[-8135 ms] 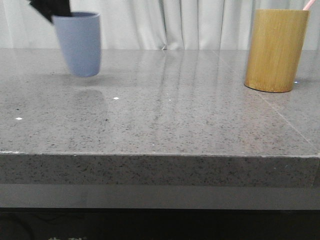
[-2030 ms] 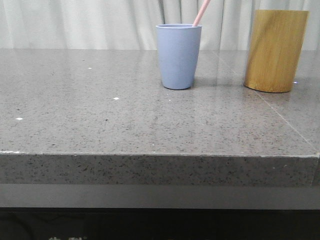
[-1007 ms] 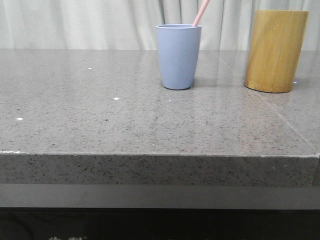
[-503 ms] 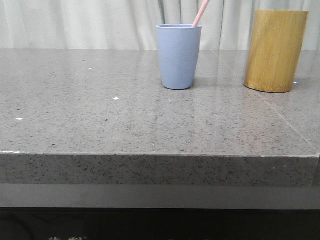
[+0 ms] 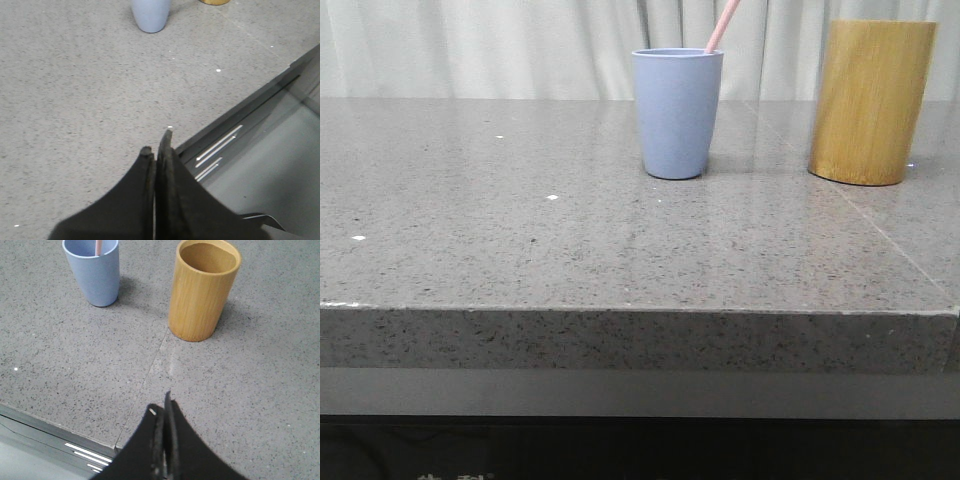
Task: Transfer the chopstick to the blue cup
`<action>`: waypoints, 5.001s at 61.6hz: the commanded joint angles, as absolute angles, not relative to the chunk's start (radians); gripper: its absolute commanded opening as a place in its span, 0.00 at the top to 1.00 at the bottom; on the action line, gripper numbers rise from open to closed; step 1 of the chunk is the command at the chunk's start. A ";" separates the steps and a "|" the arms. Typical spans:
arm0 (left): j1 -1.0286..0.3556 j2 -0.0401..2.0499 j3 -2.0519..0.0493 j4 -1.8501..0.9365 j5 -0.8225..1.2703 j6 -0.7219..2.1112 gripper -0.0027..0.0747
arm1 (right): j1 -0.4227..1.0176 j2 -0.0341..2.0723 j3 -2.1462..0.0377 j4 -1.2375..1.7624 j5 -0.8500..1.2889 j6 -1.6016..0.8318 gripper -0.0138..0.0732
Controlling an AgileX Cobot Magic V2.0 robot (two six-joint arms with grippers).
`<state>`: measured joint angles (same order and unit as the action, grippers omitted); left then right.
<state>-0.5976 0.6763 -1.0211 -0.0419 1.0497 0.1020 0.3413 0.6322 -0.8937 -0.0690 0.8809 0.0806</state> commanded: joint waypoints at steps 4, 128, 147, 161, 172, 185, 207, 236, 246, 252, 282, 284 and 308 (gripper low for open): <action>-0.513 0.613 -0.999 -0.009 0.902 0.097 0.99 | 0.338 0.632 -0.919 -0.090 0.819 0.086 0.92; -0.084 -0.029 0.016 -0.081 -0.060 0.012 0.99 | 0.338 0.633 -0.919 -0.090 0.822 0.086 0.92; -0.087 -0.027 0.016 -0.081 -0.060 0.012 0.99 | 0.338 0.633 -0.919 -0.090 0.822 0.086 0.92; -0.087 -0.027 0.016 -0.081 -0.060 0.012 0.99 | 0.338 0.633 -0.919 -0.090 0.822 0.086 0.92; -0.087 -0.027 0.016 -0.081 -0.060 0.012 0.99 | 0.338 0.633 -0.919 -0.090 0.822 0.086 0.92; -0.087 -0.027 0.016 -0.081 -0.060 0.012 0.99 | 0.298 0.584 -0.862 -0.120 0.763 0.086 0.92; -0.087 -0.027 0.016 -0.081 -0.060 0.012 0.99 | 0.043 0.171 -0.262 -0.053 0.122 0.086 0.92; -0.087 -0.027 0.016 -0.081 -0.060 0.012 0.99 | -0.017 -0.032 0.023 0.030 -0.068 0.086 0.92; -0.087 -0.027 0.016 -0.081 -0.060 0.012 0.99 | 0.008 -0.032 0.023 0.030 -0.067 0.086 0.92; -0.087 -0.027 0.016 -0.081 -0.060 0.012 0.99 | 0.007 -0.031 0.023 0.030 -0.067 0.086 0.92; -0.087 -0.027 0.016 -0.081 -0.060 0.012 0.99 | 0.007 -0.031 0.023 0.030 -0.068 0.065 0.92; -0.087 -0.027 0.016 -0.081 -0.060 0.012 0.99 | 0.007 -0.031 0.023 0.030 -0.068 0.055 0.92; -0.087 -0.027 0.016 -0.081 -0.060 0.012 0.99 | 0.007 -0.031 0.023 0.047 -0.067 0.044 0.92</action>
<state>-0.0807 -0.0042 0.0040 -0.0746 0.0154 0.0146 0.0054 -0.0106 0.0252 0.0414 0.0185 0.0547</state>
